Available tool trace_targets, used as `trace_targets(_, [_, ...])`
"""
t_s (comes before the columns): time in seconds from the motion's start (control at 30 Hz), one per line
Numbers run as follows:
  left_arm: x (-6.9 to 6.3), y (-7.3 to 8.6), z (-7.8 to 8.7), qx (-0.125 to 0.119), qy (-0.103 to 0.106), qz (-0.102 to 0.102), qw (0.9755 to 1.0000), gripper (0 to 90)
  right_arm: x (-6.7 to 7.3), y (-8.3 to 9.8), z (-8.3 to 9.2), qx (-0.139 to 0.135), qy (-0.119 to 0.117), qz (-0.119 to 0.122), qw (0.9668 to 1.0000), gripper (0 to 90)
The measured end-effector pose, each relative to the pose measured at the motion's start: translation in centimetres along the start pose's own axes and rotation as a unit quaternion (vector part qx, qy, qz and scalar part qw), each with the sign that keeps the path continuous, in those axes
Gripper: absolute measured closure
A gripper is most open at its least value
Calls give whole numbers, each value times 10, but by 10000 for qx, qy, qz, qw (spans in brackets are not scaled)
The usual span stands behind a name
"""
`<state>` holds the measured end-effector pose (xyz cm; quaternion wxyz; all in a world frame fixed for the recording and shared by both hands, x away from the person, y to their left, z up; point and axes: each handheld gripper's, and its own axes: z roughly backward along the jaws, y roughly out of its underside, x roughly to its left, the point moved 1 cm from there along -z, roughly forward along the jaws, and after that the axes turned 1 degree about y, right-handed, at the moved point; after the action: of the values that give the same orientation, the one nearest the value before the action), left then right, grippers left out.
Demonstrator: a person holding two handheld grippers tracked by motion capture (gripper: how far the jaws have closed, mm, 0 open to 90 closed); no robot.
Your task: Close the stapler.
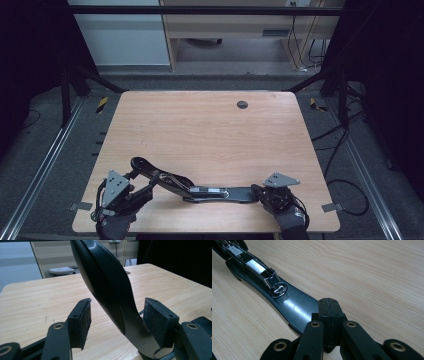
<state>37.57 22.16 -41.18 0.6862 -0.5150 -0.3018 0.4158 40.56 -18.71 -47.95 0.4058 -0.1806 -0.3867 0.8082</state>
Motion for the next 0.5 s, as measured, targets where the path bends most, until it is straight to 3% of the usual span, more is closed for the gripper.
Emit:
trace_targets(0.3, [-2, -2, -1, -24, 4, -43, 10000, 484, 2, 3, -5, 174, -3, 43, 9998, 900])
trace_targets(0.5, [-1, -4, -1, -4, 29, 57, 10000, 502, 5, 5, -10, 301, -18, 89, 9995, 900])
